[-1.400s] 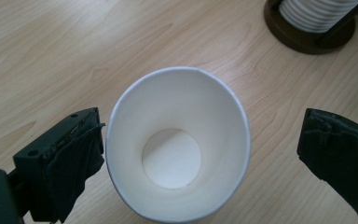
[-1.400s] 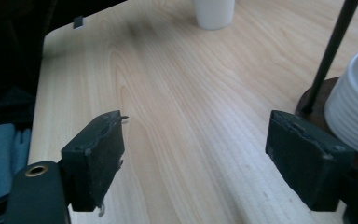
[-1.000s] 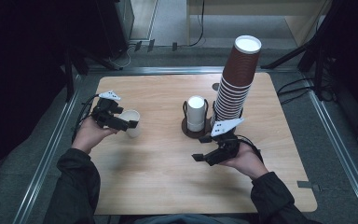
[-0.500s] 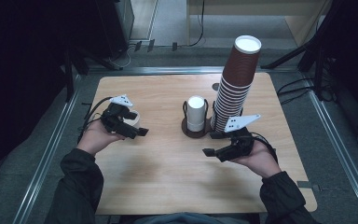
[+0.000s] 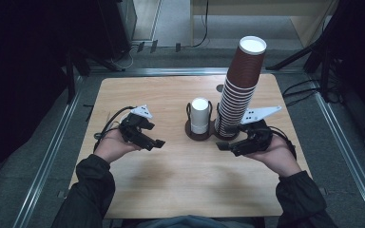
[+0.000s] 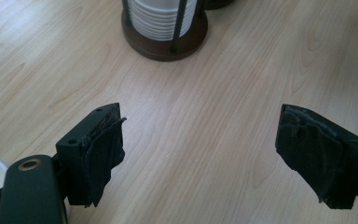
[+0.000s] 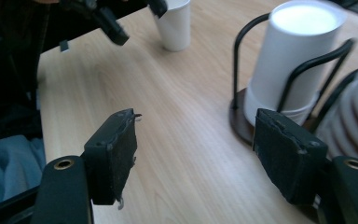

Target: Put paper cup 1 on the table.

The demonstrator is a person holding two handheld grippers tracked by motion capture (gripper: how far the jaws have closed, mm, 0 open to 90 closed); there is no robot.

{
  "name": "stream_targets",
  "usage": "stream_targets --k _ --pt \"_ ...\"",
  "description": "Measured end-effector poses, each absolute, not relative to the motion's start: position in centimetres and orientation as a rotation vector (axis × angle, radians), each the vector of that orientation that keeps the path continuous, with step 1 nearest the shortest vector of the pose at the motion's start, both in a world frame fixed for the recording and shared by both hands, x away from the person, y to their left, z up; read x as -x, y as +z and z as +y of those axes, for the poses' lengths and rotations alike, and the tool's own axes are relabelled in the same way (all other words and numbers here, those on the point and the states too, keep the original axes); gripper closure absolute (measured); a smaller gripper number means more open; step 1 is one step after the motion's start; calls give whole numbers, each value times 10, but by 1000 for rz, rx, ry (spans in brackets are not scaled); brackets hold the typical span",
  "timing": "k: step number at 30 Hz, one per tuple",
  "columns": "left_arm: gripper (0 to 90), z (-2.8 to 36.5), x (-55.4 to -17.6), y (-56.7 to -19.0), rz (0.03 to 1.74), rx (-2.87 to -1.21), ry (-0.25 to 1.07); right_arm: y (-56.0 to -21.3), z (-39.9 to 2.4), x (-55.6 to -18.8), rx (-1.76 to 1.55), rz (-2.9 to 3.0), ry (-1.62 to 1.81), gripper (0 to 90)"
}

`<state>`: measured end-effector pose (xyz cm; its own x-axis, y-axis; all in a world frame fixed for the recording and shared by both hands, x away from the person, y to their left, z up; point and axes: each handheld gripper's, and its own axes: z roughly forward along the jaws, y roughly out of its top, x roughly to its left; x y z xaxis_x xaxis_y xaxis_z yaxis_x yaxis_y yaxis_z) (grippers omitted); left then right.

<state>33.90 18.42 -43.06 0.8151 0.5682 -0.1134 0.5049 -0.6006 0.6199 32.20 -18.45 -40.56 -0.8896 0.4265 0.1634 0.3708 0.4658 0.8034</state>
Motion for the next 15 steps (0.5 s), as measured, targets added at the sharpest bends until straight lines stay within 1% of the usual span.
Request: stream_targets --k 6,15 --pt "151 179 -337 -435 765 -2344 104 -378 -200 -325 -707 2614 1425 290" --pt "151 174 -333 -442 757 -2362 91 -345 -222 -330 -680 2594 1342 285"
